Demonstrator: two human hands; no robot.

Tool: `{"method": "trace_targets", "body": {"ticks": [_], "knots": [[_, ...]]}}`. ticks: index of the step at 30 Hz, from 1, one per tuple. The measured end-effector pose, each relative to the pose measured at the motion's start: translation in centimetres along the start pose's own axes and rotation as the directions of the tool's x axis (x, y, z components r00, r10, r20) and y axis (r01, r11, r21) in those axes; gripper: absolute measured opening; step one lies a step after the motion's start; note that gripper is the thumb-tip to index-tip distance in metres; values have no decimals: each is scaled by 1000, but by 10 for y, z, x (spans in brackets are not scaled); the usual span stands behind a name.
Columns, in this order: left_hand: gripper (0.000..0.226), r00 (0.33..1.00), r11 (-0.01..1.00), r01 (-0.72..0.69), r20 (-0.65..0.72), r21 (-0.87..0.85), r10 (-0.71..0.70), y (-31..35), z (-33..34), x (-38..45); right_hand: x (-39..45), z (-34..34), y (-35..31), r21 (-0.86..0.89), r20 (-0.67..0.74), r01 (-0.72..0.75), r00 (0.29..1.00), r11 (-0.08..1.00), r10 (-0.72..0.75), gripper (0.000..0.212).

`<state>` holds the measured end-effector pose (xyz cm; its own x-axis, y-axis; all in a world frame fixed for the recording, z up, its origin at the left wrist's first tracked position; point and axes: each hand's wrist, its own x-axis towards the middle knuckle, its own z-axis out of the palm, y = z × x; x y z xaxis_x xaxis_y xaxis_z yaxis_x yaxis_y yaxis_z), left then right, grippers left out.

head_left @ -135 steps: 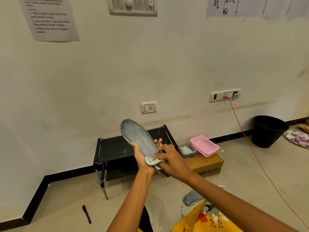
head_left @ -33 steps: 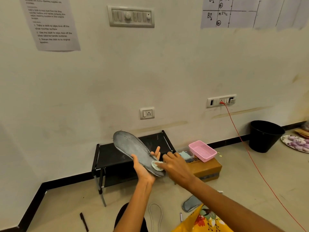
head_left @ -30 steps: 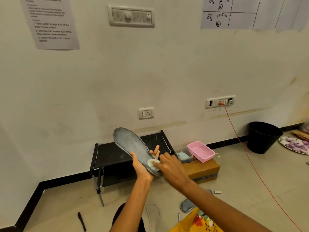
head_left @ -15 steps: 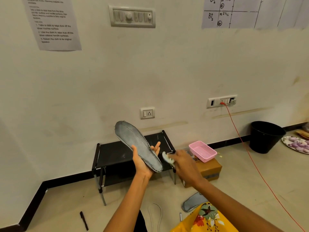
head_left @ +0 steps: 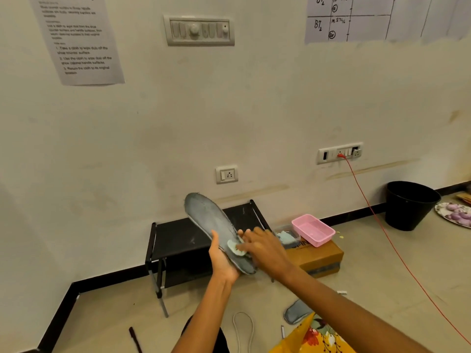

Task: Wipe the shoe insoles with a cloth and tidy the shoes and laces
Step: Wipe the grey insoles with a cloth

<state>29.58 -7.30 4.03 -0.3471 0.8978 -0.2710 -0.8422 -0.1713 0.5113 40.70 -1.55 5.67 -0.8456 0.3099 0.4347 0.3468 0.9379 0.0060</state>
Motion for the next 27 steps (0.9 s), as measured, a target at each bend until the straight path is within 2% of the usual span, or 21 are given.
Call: {"method": "trace_targets", "body": {"ticks": [2,3,6,8,10,12,13,15,17,18,21,23,25,27], "knots": [[69,1000,1000,-2,-4,23,3,-8,5,-2,11,-3,7,-134,-45,-74,997,988,68,18],[68,1000,1000,-13,-16,26,13,-9,6,-2,12,-2,4,-136,-43,-77,997,988,71,18],[69,1000,1000,-10,-8,-3,9,0,-2,3,-5,1,-15,-96,2,122,992,988,-123,36],[69,1000,1000,6,-8,2,-6,2,-7,3,-12,2,-11,-177,43,201,980,964,-196,46],[67,1000,1000,-2,-10,24,2,-5,-4,2,-3,3,6,-224,14,104,994,969,-104,45],[66,1000,1000,5,-10,24,-5,-14,4,-2,8,1,12,-230,-23,-36,999,973,32,34],[66,1000,1000,9,-20,16,-9,-15,6,-3,10,2,8,-198,-29,-46,999,979,41,30],[69,999,1000,6,-39,20,-5,-13,2,-3,3,5,-4,-92,44,68,997,993,-64,33],[73,999,999,17,-37,29,-16,-10,-4,-2,-6,9,-4,-140,66,222,974,965,-215,42],[71,999,999,17,-39,42,-15,-11,-4,-3,-7,9,2,-178,55,236,972,955,-230,45],[62,1000,999,-3,-20,50,5,-19,3,-5,5,6,21,-219,41,63,998,974,-55,39],[59,1000,999,-4,-13,45,5,-21,9,-6,10,1,20,-171,56,-63,996,983,73,33],[56,1000,998,14,-8,69,-13,-16,9,-4,10,3,19,39,30,-194,981,980,193,37],[52,999,995,32,-15,93,-31,-10,9,-1,8,2,20,313,45,-354,933,881,358,39]]}}
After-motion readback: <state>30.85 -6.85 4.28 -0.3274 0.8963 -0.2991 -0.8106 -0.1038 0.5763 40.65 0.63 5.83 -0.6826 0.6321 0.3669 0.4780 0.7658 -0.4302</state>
